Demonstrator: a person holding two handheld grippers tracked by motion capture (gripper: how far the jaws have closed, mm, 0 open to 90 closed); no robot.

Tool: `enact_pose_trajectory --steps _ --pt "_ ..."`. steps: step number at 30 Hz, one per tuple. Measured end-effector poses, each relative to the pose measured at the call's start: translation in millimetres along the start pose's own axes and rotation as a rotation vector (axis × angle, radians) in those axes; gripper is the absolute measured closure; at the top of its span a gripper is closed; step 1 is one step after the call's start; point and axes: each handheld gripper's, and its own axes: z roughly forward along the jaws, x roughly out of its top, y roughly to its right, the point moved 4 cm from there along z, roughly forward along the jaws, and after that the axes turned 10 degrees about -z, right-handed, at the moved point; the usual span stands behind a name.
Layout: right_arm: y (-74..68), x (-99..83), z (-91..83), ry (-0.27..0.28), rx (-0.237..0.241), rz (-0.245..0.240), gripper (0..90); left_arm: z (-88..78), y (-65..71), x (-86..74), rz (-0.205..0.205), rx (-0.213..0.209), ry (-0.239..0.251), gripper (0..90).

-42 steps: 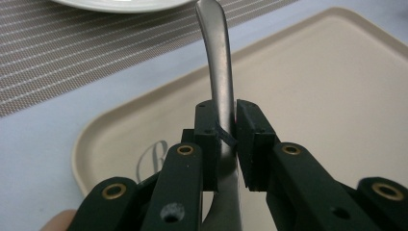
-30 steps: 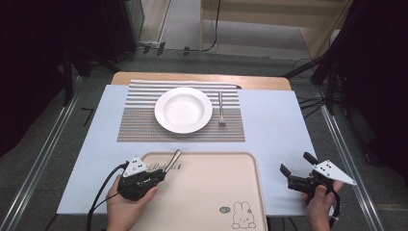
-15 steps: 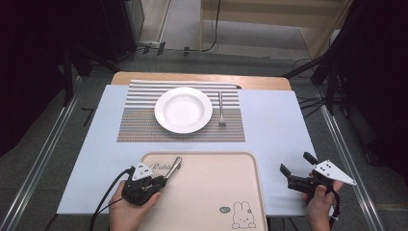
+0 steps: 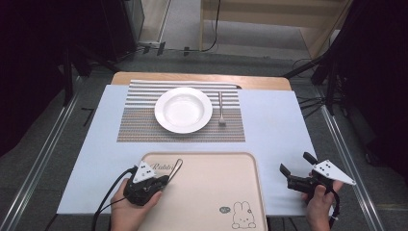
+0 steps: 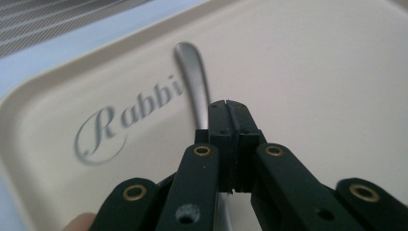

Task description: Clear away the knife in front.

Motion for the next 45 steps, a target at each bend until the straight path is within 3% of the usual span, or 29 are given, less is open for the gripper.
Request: enact_pose_trajectory --steps 5,9,14,19,27,38,45 --pt "-0.5 0.0 0.5 -0.003 -0.004 -0.001 0.0 20.7 9.3 5.5 0.078 0.010 -0.068 90.0" --pt "-0.1 -0.1 0.1 -0.001 -0.004 0.000 0.0 29.3 7.2 5.4 0.109 0.069 -0.101 90.0" --pt "-0.7 0.0 0.8 -0.004 -0.004 -0.005 0.0 24.4 -5.5 5.1 0.060 0.061 -0.101 90.0" --pt "-0.7 0.0 0.5 -0.004 -0.005 -0.003 0.0 18.3 -16.5 3.8 0.041 0.095 -0.097 90.0" --pt "-1.0 0.0 1.0 -0.007 -0.005 -0.006 0.0 8.5 -34.0 -1.0 -0.017 0.081 -0.080 90.0" --pt "-1.0 -0.2 0.6 -0.007 -0.006 -0.007 0.0 0.3 -49.1 -4.3 -0.051 0.094 -0.066 90.0" --pt "-1.4 -0.2 1.2 -0.009 -0.006 -0.013 0.0 -3.7 -53.7 -5.4 -0.050 0.071 -0.032 90.0"
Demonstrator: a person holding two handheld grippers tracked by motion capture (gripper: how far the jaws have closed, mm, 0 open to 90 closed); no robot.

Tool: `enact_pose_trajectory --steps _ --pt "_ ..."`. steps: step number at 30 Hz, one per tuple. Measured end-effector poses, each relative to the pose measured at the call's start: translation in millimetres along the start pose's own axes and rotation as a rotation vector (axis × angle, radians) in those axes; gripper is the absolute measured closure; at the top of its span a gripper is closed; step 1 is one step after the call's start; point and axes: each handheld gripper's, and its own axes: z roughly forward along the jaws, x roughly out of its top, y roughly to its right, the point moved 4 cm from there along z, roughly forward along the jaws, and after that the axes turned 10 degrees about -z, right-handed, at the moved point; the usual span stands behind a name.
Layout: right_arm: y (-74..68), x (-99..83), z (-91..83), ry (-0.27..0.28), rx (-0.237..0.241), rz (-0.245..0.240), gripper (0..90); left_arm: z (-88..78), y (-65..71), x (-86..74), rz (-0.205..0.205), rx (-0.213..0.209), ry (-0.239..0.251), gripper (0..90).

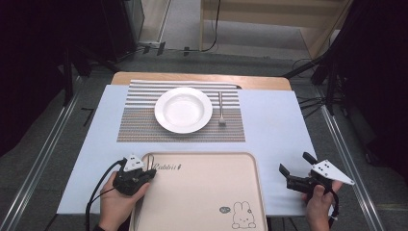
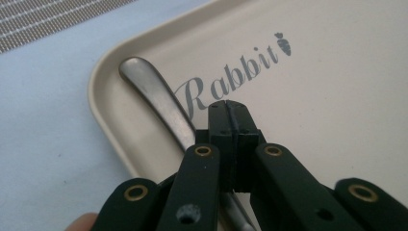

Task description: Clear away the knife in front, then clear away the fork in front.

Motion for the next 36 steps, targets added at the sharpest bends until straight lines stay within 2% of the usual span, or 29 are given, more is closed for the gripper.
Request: enact_pose_trajectory --steps 2,4,7,9,11,13,14,17,19,21,23,26,30,31,32,33,34,36 --pt "0.1 0.0 -0.4 -0.001 -0.003 0.004 0.0 -5.0 -1.5 1.4 0.001 -0.039 0.043 90.0" --pt "0.4 0.0 -0.8 0.001 -0.006 0.007 0.0 -12.3 -4.8 3.8 -0.009 -0.058 0.102 89.2" --pt "0.3 0.0 -0.7 0.000 -0.007 0.006 0.0 -23.7 -13.0 8.4 -0.045 -0.080 0.198 71.4" --pt "0.0 0.0 -0.3 -0.002 -0.006 0.002 0.0 -30.6 -19.1 10.6 -0.074 -0.079 0.246 58.3" --pt "0.1 0.1 0.1 -0.002 -0.007 -0.003 0.0 -35.1 -25.3 11.9 -0.101 -0.099 0.255 49.5" --pt "0.0 0.1 0.4 -0.003 -0.010 0.000 0.0 -39.4 -30.8 12.5 -0.125 -0.125 0.264 31.8" --pt "0.2 0.1 0.6 -0.003 -0.012 -0.001 0.0 -42.5 -32.6 12.5 -0.135 -0.143 0.280 29.2" --pt "-0.1 0.1 1.0 -0.009 -0.012 -0.003 0.0 -50.1 -38.1 12.9 -0.141 -0.200 0.316 11.9" --pt "-0.4 0.4 0.9 -0.012 -0.012 -0.006 0.0 -54.2 -41.6 13.2 -0.140 -0.219 0.338 9.9" --pt "-0.9 0.9 0.9 -0.019 -0.022 -0.022 0.0 -57.1 -43.9 13.0 -0.126 -0.191 0.358 9.8" --pt "-3.4 2.4 0.7 -0.033 -0.032 -0.037 0.0 -59.7 -45.9 13.2 -0.119 -0.205 0.374 9.8" --pt "-5.7 7.3 -0.1 -0.028 -0.021 -0.010 0.0 -62.2 -49.7 12.7 -0.113 -0.197 0.397 9.8" --pt "-11.0 18.7 0.6 -0.024 -0.016 -0.016 0.0 -67.1 -58.4 11.8 -0.119 -0.139 0.441 9.7" --pt "-12.7 22.1 0.6 -0.020 -0.013 -0.022 0.0 -68.8 -60.7 11.7 -0.119 -0.141 0.448 9.7" --pt "-14.7 25.6 1.1 -0.020 -0.013 -0.024 0.0 -69.8 -62.7 11.5 -0.120 -0.146 0.456 8.7" --pt "-16.7 29.3 1.8 -0.019 -0.007 -0.028 0.0 -71.0 -64.6 10.9 -0.113 -0.149 0.463 0.5" --pt "-18.5 33.1 2.6 -0.018 0.000 -0.036 0.0 -71.8 -66.6 10.4 -0.108 -0.153 0.464 0.0" --pt "-22.4 41.2 5.6 -0.015 0.017 -0.052 0.0 -71.8 -70.3 9.6 -0.108 -0.136 0.464 0.0"
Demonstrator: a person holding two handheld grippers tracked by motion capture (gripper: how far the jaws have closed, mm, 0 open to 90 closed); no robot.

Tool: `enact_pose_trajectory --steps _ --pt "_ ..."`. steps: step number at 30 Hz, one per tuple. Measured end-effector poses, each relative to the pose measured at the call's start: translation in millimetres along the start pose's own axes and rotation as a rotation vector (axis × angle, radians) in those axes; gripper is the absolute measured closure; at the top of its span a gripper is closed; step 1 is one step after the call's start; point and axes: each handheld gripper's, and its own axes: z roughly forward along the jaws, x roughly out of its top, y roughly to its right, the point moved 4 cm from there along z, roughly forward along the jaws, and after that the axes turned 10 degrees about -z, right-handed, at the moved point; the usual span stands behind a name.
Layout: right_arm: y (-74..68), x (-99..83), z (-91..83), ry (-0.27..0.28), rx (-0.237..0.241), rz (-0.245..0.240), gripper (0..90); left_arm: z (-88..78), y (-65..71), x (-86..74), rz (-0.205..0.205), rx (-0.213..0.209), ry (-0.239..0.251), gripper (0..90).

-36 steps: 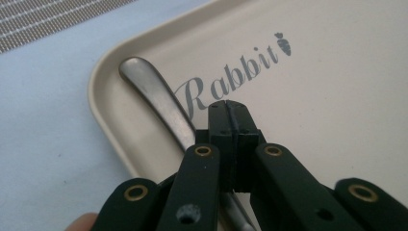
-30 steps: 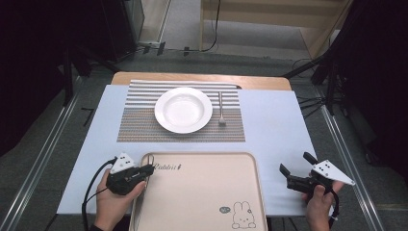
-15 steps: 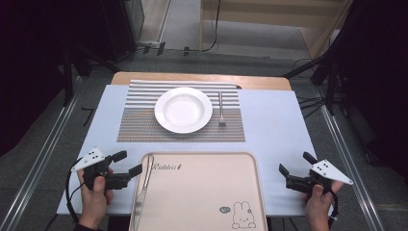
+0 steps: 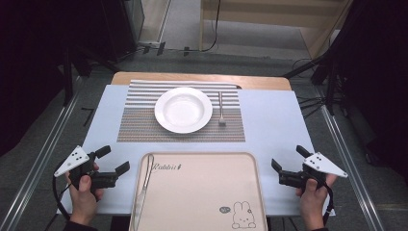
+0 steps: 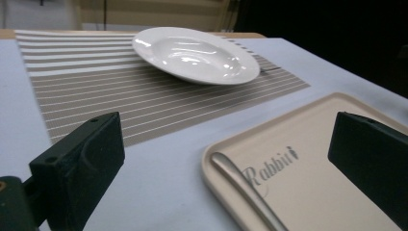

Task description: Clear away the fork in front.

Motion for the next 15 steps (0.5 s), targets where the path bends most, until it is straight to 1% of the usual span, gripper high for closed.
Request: enact_pose_trajectory --steps 1,3,4,6,7,9,11,13,15 --pt "-1.5 4.3 2.2 -0.001 0.004 -0.004 0.0 -0.1 -1.3 -0.4 0.006 -0.005 -0.007 0.0" --pt "-4.0 13.2 7.2 -0.002 0.018 -0.007 0.0 0.1 -3.3 -1.4 0.021 0.006 -0.010 0.0" --pt "-5.2 18.0 10.2 -0.001 0.024 -0.009 0.0 0.8 -3.9 -2.1 0.023 0.000 -0.011 0.0" --pt "-7.1 27.8 16.0 -0.004 0.036 -0.006 0.0 1.5 -6.0 -3.2 0.043 0.014 -0.014 0.0" --pt "-7.5 32.8 18.8 -0.003 0.041 -0.010 0.0 2.1 -6.9 -3.7 0.047 0.011 -0.015 0.0" --pt "-9.0 43.3 24.0 -0.005 0.050 -0.018 0.0 2.8 -9.7 -4.3 0.055 0.022 -0.016 0.0" --pt "-10.3 53.5 29.0 -0.008 0.056 -0.029 0.0 3.6 -12.6 -5.5 0.050 0.019 -0.018 0.0" --pt "-11.5 62.9 34.2 -0.008 0.059 -0.036 0.0 4.6 -13.0 -8.0 0.044 0.004 -0.016 0.0" --pt "-12.9 70.3 40.5 -0.011 0.070 -0.033 0.0 8.1 -10.5 -11.0 0.073 0.013 -0.024 0.0"
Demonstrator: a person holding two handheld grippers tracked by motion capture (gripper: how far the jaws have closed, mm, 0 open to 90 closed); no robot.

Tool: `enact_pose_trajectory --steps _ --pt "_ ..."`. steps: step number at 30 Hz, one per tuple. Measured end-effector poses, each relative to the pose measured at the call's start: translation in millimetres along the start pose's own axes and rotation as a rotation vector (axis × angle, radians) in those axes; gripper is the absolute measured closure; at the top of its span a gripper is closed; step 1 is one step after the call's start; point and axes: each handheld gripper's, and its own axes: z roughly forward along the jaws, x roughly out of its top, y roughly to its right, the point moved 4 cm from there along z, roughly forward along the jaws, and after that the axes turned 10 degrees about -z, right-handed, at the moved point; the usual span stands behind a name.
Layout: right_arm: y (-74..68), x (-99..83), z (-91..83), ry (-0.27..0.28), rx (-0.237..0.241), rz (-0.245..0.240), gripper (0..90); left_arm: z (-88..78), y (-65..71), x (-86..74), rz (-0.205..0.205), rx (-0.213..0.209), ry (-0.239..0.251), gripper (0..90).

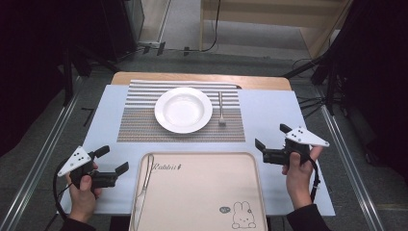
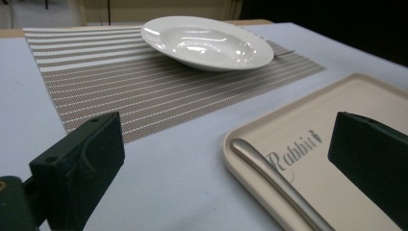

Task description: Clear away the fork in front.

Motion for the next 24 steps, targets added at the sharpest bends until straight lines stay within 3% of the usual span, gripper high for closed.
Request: enact_pose_trajectory --steps 3,10,17,24 --pt "0.1 8.3 12.5 -0.020 0.005 -0.005 0.0 2.4 2.2 -2.4 0.029 0.006 -0.006 0.0" --pt "-0.4 21.2 37.6 -0.048 0.025 -0.004 0.0 -0.2 3.2 -4.2 0.032 -0.032 0.014 0.0" --pt "0.5 29.2 62.7 -0.077 0.048 0.004 0.0 -1.9 2.2 -4.7 0.016 -0.030 0.032 0.0" --pt "4.3 38.8 89.5 -0.144 0.038 -0.011 0.0 -1.8 1.6 -5.6 0.015 -0.031 0.025 0.0"
